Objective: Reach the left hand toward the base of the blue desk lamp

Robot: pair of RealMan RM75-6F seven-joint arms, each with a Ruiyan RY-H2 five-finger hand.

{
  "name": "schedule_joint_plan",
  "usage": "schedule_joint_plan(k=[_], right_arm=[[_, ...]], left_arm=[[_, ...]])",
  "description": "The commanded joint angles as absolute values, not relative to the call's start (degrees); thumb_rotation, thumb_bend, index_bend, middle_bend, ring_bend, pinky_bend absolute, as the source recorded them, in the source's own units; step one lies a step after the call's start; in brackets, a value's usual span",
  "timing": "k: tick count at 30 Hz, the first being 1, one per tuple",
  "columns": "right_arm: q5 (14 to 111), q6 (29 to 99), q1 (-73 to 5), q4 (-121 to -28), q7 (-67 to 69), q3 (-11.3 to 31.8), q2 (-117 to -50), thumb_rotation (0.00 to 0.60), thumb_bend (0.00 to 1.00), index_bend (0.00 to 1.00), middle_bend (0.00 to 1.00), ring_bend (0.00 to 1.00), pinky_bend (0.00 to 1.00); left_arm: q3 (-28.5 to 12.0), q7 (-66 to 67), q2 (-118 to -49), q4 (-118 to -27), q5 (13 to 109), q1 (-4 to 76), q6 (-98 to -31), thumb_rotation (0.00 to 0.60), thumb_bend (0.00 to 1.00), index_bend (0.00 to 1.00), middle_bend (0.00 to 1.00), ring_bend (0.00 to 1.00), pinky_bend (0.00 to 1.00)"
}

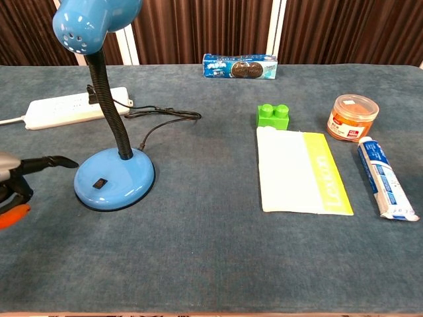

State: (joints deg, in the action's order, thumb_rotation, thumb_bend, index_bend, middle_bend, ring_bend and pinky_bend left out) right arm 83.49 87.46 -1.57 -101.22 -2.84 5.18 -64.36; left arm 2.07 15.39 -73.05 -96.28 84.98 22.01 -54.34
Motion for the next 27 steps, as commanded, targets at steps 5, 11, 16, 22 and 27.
schedule_joint_plan(k=[5,11,16,22,27], right_arm=[[83.32,87.29,-1.66,-101.18,-3.01,5.23,-64.45,0.6,0.11,0.0,0.02,0.04,0.0],[83.32,87.13,-1.74,-101.25,-3.2,5.18,-64.53,0.6,0.11,0.0,0.02,0.04,0.0],[83.16,87.06,-1.78,-101.32,-3.37,5.22,-64.6,0.6,0.11,0.0,0.02,0.04,0.0],[83.09,86.83,-1.88,-101.42,-3.46,5.18,-64.61,0.6,0.11,0.0,0.02,0.04,0.0],[83.04,86.84,-1.88,-101.49,-3.42,5.22,-64.58,0.6,0.11,0.0,0.02,0.04,0.0]], left_arm=[[1.45,16.8,-75.2,-94.71,82.23,23.5,-52.73,0.6,0.56,0.03,0.74,0.75,0.79],[1.79,17.59,-76.3,-94.09,80.99,24.28,-51.96,0.6,0.56,0.03,0.74,0.75,0.79],[1.82,17.97,-77.0,-93.78,80.44,24.93,-51.69,0.6,0.56,0.03,0.74,0.75,0.79],[2.06,18.62,-77.56,-93.58,79.99,25.66,-51.4,0.6,0.56,0.03,0.74,0.75,0.79],[2.22,19.13,-78.01,-93.32,79.38,25.98,-51.48,0.6,0.56,0.03,0.73,0.75,0.79]])
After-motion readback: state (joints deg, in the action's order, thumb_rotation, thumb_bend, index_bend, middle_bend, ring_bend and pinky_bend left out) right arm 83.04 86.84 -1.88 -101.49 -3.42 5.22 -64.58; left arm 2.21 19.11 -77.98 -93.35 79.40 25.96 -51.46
